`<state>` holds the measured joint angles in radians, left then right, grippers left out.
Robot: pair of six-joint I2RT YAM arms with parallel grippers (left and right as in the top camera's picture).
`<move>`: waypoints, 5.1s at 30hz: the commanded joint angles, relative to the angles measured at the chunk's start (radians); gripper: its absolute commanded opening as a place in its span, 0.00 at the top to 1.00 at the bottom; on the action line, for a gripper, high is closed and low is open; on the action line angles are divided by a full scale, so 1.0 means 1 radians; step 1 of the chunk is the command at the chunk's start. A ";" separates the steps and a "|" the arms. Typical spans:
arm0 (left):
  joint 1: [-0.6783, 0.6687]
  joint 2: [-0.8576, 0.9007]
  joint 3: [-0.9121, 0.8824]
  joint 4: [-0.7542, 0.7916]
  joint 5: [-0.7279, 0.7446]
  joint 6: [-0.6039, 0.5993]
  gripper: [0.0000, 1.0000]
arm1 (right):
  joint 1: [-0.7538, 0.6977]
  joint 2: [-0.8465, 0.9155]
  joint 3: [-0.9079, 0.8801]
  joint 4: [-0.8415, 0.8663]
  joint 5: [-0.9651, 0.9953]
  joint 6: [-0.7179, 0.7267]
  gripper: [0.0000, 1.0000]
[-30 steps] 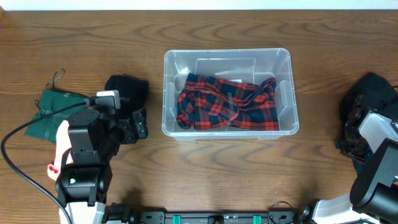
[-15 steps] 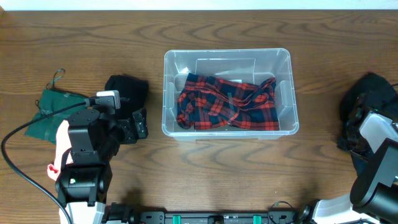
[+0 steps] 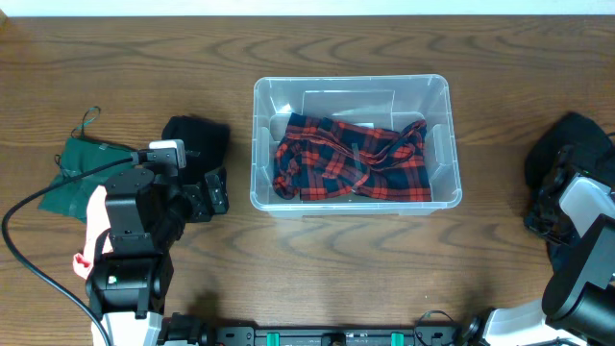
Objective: Pack container
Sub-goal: 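Move the right gripper to the dark navy garment and grasp it, then lift the navy garment into the bin and open the right gripper, then grasp the remaining black garment on the right with the right gripper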
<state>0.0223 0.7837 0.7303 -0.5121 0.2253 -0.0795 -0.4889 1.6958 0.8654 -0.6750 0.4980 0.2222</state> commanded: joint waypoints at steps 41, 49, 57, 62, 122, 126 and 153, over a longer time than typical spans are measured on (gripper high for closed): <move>-0.004 -0.001 0.025 0.004 -0.012 -0.009 0.02 | 1.011 0.041 0.602 -0.136 -0.058 -0.189 0.99; -0.004 -0.001 0.025 0.004 -0.012 -0.009 0.02 | 1.041 0.149 0.603 -0.130 -0.117 -0.265 0.75; -0.004 -0.001 0.025 0.005 -0.012 -0.009 0.02 | 1.073 -0.076 0.607 -0.037 -0.117 -0.272 0.61; -0.004 -0.001 0.025 0.004 -0.012 -0.009 0.02 | 1.040 -0.093 0.605 0.001 -0.166 -0.142 0.93; -0.004 -0.001 0.025 0.004 -0.007 -0.009 0.02 | 0.076 0.338 0.513 -0.244 0.064 -0.377 0.12; -0.004 -0.001 0.025 0.004 -0.007 -0.009 0.02 | 0.035 0.375 0.513 -0.185 0.063 -0.397 0.11; -0.004 -0.001 0.025 0.004 -0.008 -0.009 0.02 | 0.144 0.067 0.651 -0.179 -0.166 -0.348 0.99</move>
<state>0.0223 0.7837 0.7303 -0.5121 0.2256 -0.0799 -0.4210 1.9251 1.4242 -0.8543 0.4221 -0.1421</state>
